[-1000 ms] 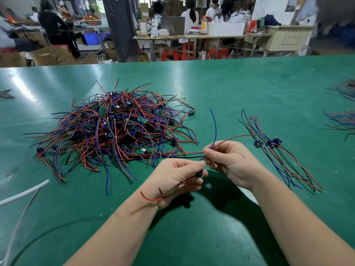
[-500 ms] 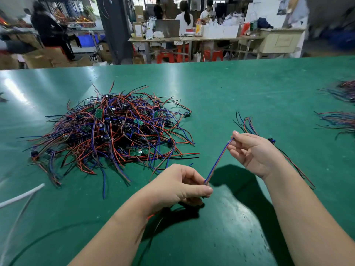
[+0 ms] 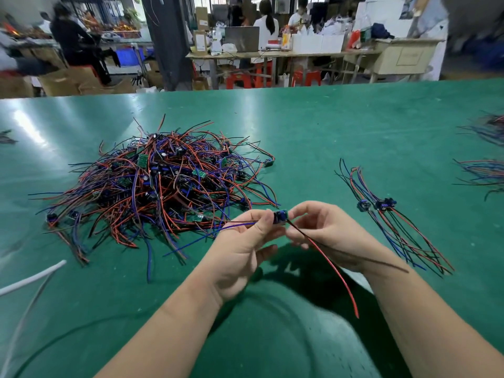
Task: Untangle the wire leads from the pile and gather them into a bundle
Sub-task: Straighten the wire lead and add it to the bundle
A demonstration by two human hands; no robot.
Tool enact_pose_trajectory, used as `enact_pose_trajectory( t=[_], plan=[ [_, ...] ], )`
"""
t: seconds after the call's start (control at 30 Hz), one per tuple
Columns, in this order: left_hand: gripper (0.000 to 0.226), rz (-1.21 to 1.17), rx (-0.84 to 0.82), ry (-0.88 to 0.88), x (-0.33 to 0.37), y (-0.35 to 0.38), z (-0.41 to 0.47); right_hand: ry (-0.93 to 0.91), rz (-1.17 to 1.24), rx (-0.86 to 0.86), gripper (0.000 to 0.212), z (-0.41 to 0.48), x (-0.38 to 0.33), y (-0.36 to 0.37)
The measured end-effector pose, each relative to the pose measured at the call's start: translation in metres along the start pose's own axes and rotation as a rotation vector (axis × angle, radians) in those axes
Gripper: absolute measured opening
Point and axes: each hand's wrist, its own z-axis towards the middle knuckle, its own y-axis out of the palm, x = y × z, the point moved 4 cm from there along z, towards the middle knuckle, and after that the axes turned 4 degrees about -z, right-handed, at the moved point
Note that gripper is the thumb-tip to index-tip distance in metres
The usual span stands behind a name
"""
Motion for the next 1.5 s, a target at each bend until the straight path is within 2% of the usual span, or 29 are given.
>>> enact_pose_trajectory(
  t=[0.07,0.13,0.17,0.23,0.27,0.37,0.47,0.53,0.57,0.63,0.73,0.83,0.9,1.1,1.2,1.33,1.4,1.47,1.5],
  plan=[
    [0.020,-0.062,0.090,0.017,-0.001,-0.003,0.001,-0.076,0.065,-0.058,0.036,0.000,-0.001,0.016],
    [0.022,-0.066,0.167,0.027,-0.003,-0.005,0.002,-0.108,0.214,-0.012,0.042,0.003,-0.003,0.023],
    [0.021,-0.068,0.199,0.036,-0.004,-0.005,0.002,-0.105,0.297,0.029,0.036,0.004,-0.004,0.024],
    [0.019,-0.046,0.237,0.076,-0.004,-0.005,0.001,-0.085,0.418,0.114,0.008,0.006,-0.003,0.024],
    [0.017,-0.008,0.230,0.114,-0.004,-0.005,0.001,-0.070,0.454,0.155,0.004,0.006,-0.003,0.022],
    [0.005,0.173,0.095,0.220,-0.001,0.003,-0.002,-0.022,0.532,0.253,0.004,0.006,-0.003,0.017],
    [0.016,0.192,-0.108,0.128,-0.003,0.007,-0.006,-0.025,0.616,0.301,0.008,0.005,-0.009,0.006],
    [0.019,0.233,-0.111,0.090,-0.004,0.006,-0.005,-0.057,0.582,0.278,0.010,0.003,-0.013,-0.002],
    [0.022,0.224,-0.053,0.061,-0.003,0.005,-0.004,-0.065,0.521,0.259,0.010,0.001,-0.014,-0.004],
    [0.012,0.149,0.046,-0.022,-0.005,0.003,-0.001,-0.072,0.350,0.210,0.006,-0.002,-0.013,-0.004],
    [0.030,0.186,0.079,-0.034,-0.008,0.003,-0.002,-0.091,0.132,0.131,0.006,-0.001,-0.009,0.007],
    [0.026,0.236,0.125,-0.049,-0.011,0.002,-0.003,-0.104,-0.001,0.175,0.011,0.001,-0.005,0.008],
    [0.017,0.255,0.118,-0.064,-0.009,0.001,-0.004,-0.085,0.037,0.221,0.010,0.002,-0.007,0.003],
    [0.012,0.381,-0.009,-0.134,-0.007,0.000,-0.006,0.023,0.483,0.532,0.024,-0.002,-0.011,-0.048],
    [0.014,0.421,-0.040,-0.166,-0.012,0.001,-0.006,0.100,0.649,0.566,0.020,-0.004,-0.002,-0.056],
    [0.014,0.435,-0.038,-0.162,-0.015,-0.001,-0.006,0.078,0.822,0.519,0.038,-0.001,-0.001,-0.052],
    [0.015,0.350,0.047,-0.112,-0.013,-0.003,-0.004,0.058,0.790,0.514,0.033,0.001,-0.005,-0.048],
    [0.017,0.269,0.213,-0.025,-0.009,-0.011,0.000,0.081,0.595,0.453,0.024,0.001,-0.007,-0.035],
    [0.016,0.249,0.293,0.013,-0.007,-0.016,0.003,0.072,0.477,0.381,0.026,0.002,-0.006,-0.025]
  ],
)
